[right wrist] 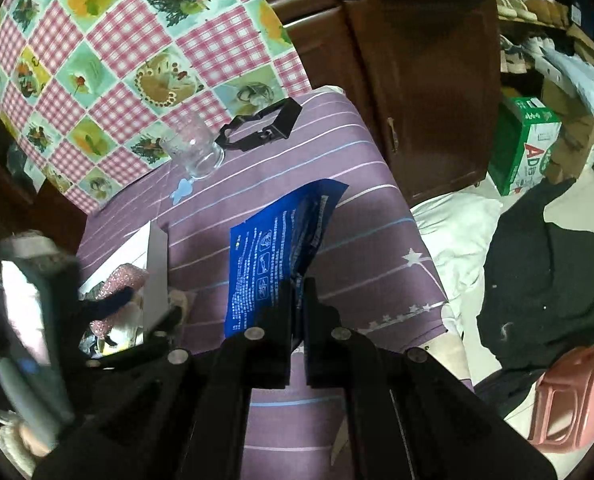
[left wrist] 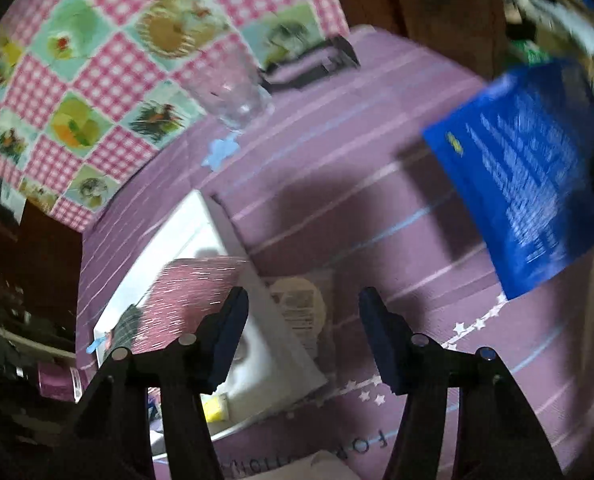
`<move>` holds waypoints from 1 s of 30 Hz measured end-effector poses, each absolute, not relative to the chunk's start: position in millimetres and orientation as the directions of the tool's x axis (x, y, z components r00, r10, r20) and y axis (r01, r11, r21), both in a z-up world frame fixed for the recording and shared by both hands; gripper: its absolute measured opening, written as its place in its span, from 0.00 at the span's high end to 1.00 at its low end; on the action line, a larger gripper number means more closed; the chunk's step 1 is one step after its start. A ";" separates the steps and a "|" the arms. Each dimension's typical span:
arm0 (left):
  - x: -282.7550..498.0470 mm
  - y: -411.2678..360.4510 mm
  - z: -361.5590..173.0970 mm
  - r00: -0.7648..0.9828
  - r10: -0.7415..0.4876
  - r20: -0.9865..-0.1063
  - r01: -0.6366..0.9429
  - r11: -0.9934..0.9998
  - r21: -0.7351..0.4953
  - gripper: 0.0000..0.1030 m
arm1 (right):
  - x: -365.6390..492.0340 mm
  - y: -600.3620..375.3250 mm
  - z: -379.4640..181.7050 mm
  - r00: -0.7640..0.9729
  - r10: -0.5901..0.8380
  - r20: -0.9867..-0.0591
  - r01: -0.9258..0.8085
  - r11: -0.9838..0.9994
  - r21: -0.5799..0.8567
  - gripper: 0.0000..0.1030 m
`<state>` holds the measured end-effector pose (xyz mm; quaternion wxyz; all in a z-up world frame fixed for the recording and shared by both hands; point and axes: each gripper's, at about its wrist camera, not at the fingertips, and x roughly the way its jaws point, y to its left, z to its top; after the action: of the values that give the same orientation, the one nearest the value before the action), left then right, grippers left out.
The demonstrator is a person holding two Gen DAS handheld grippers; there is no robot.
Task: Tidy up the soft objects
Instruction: 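Lift the blue packet with the right tool while the left tool grasps the clear round-pad packet, then carry the blue packet and clear packet over the box with both tools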
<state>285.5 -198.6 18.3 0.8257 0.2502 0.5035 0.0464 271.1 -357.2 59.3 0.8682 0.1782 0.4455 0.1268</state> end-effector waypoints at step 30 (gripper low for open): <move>303.9 -114.3 21.2 0.318 0.008 -0.948 -0.018 1.000 0.002 0.96 | 269.8 -347.2 57.0 0.551 0.386 -0.740 -0.083 0.908 0.411 0.95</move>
<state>303.9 -114.3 21.2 0.8118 -0.0045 0.5839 0.0079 269.8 -347.2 57.0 0.8646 0.1664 0.4543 0.1355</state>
